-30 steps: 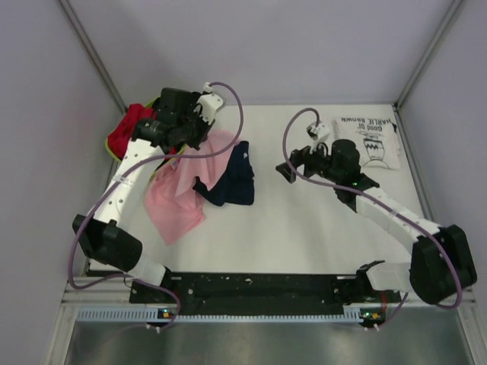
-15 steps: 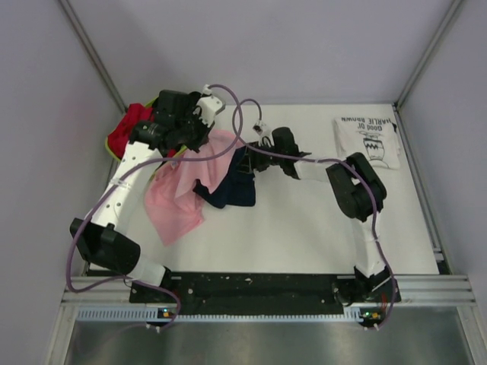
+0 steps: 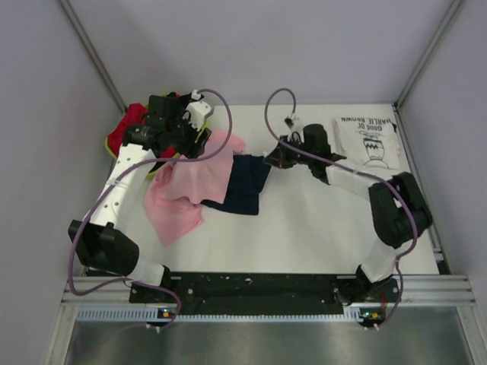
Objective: Fold and stack the t-shirts
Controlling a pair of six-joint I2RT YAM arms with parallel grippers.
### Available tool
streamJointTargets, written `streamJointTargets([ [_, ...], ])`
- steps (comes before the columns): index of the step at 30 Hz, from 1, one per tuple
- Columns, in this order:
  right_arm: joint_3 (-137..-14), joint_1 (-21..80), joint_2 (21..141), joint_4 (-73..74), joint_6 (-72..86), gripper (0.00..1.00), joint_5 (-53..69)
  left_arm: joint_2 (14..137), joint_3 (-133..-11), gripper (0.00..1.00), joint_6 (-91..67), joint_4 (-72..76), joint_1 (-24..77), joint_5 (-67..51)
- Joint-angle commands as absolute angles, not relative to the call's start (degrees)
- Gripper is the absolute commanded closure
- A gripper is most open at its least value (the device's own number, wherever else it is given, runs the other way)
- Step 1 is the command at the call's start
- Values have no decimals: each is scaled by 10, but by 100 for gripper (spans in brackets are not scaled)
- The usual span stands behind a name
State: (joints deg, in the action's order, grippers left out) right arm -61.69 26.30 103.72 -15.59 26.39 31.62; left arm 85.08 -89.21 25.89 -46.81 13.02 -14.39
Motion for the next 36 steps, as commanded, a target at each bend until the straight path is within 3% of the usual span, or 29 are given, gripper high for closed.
streamJointTargets([
  [1,-641,250,855,-89,163,100,231,817,-880,27,282,-461,128,-153],
  [4,-713,259,774,-40,118,100,227,802,-899,21,290,-469,128,-205],
  [6,-764,272,742,-35,96,100,230,799,-938,2,316,-507,129,-294],
  [10,-878,304,746,-30,87,100,264,805,-1047,1,314,-562,154,-441],
  [17,-1023,322,821,-26,124,100,335,840,-1167,1,227,-533,177,-576],
  [23,-1071,335,857,-61,174,100,361,870,-1144,1,196,-449,270,-494],
  [30,-1086,340,849,-76,201,100,361,914,-1129,2,125,-327,281,-374],
  [31,-1086,340,848,-77,208,100,360,922,-1131,10,117,-317,280,-364],
  [32,-1086,340,849,-79,214,100,360,928,-1138,25,106,-309,280,-360],
  [33,-1086,340,851,-78,219,100,362,937,-1145,52,96,-305,279,-363],
  [34,-1088,340,853,-71,217,100,364,943,-1152,100,81,-299,280,-360],
  [36,-1081,340,851,-52,203,100,351,949,-1162,100,66,-274,275,-304],
])
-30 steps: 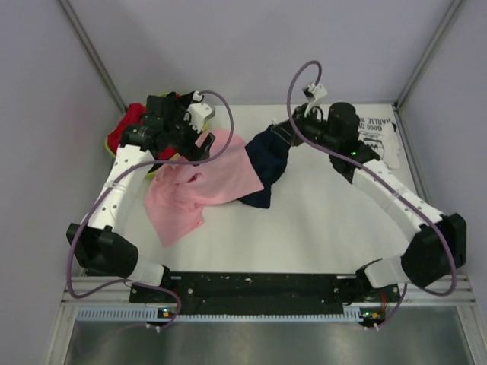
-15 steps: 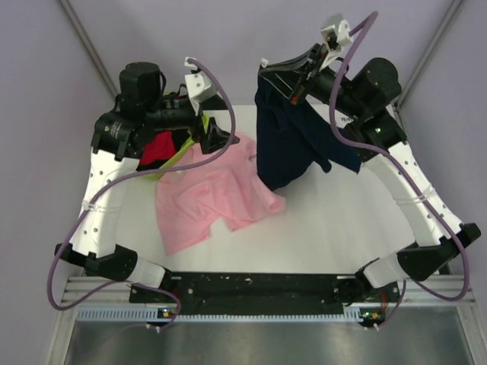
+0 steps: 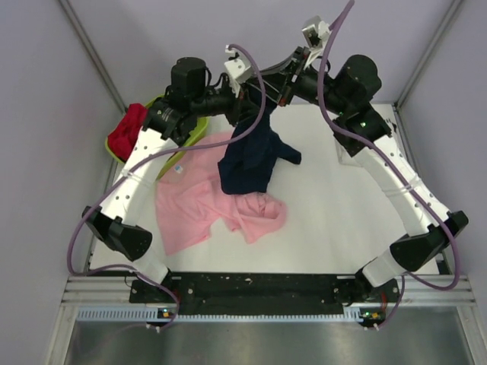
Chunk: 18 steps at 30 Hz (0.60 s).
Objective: Fold and stack the t-shirts
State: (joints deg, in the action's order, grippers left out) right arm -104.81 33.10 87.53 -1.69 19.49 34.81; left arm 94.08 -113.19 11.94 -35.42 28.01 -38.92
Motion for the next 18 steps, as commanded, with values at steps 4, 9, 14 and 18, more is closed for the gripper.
streamJointTargets([
  [4,-1053,340,831,18,134,79,270,965,-1217,100,97,-212,223,-44],
  [9,-960,340,781,48,53,1,173,968,-1287,100,228,-41,130,232],
  [14,-877,340,768,66,31,1,152,934,-1209,100,519,250,118,339],
  [18,-832,340,788,86,37,1,156,916,-1110,100,556,290,94,289],
])
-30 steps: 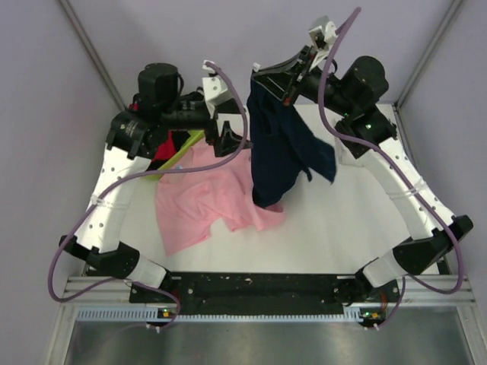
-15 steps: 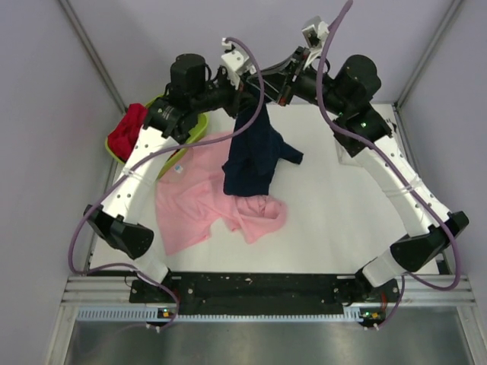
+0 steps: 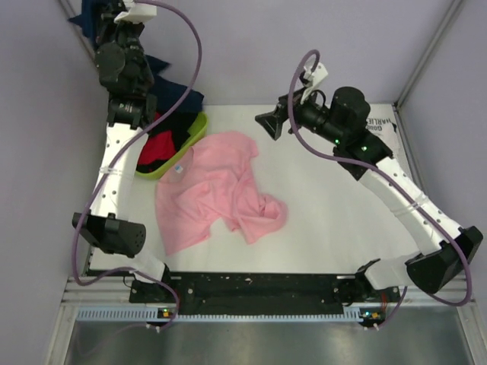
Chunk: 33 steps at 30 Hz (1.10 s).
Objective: Fold and stack the t-shirts
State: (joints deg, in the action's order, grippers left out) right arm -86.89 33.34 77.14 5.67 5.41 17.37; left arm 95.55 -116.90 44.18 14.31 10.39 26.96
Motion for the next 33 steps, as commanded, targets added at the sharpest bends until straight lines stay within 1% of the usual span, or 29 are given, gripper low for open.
streamJointTargets([
  [1,-823,340,794,91,39,1,156,909,-1094,100,519,220,84,262],
  [3,-804,341,812,107,42,1,149,910,-1065,100,470,124,69,202],
  [5,-791,346,837,134,40,1,136,925,-1030,100,472,100,61,168],
  [6,-787,351,848,151,33,4,129,940,-1026,100,471,91,55,158],
  [9,-795,380,897,219,11,11,105,1019,-1070,100,456,49,37,142],
  [11,-798,409,918,249,4,15,102,1087,-1142,100,464,2,29,142],
  [12,-795,422,925,259,4,16,101,1128,-1183,91,469,-49,26,148],
  [13,-787,437,929,262,4,16,94,1169,-1231,49,471,-74,25,177],
  [14,-780,449,930,265,4,16,87,1210,-1286,15,472,-107,25,206],
  [15,-772,465,932,265,4,16,80,1230,-1313,1,469,-140,25,227],
  [16,-766,477,936,267,4,16,77,1231,-1322,1,461,-179,26,229],
  [17,-761,489,942,266,-14,16,76,1220,-1312,1,446,-212,25,205],
  [20,-761,506,984,262,-4,13,116,1124,-1205,1,378,-238,26,142],
  [22,-768,518,1023,262,-4,9,135,1050,-1129,1,339,-246,27,97],
  [25,-774,550,1076,272,-29,9,101,956,-1046,1,306,-282,27,41],
  [26,-776,557,1089,282,-37,10,86,928,-1022,1,301,-293,27,28],
  [27,-778,564,1102,299,-42,17,70,906,-1000,1,299,-306,27,18],
  [28,-780,564,1113,320,-45,31,50,880,-976,1,295,-313,27,10],
  [30,-771,564,1114,360,-54,73,-15,834,-928,1,294,-323,26,4],
  [31,-755,563,1106,373,-65,100,-60,810,-902,1,294,-323,25,4],
  [33,-716,547,1069,388,-90,100,-158,764,-857,1,300,-325,25,3],
])
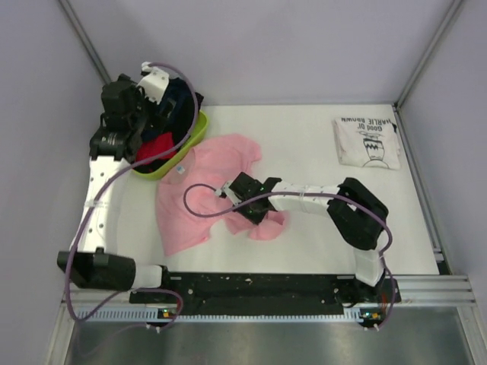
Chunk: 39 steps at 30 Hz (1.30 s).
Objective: Fold and stack the t-shirts
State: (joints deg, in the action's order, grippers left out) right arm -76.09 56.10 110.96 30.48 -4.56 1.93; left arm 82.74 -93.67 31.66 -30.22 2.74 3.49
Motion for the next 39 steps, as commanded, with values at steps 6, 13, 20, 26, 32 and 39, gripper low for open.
streamJointTargets([
  [6,-845,300,1071,391,-100,100,-303,707,-815,1,305,-403,25,-39],
  [13,-1217,335,1203,263,-181,96,-68,686,-786,1,295,-410,25,-60],
  [20,-1095,376,1110,180,-203,1,12,682,-754,1,291,-395,25,-72],
  [26,-914,350,1011,133,-139,1,25,700,-751,1,277,-381,25,-85],
  [32,-972,340,1153,269,-106,9,35,699,-744,1,277,-377,25,-91],
  [39,-1128,332,1318,359,-91,8,-14,686,-730,1,284,-375,25,-79],
])
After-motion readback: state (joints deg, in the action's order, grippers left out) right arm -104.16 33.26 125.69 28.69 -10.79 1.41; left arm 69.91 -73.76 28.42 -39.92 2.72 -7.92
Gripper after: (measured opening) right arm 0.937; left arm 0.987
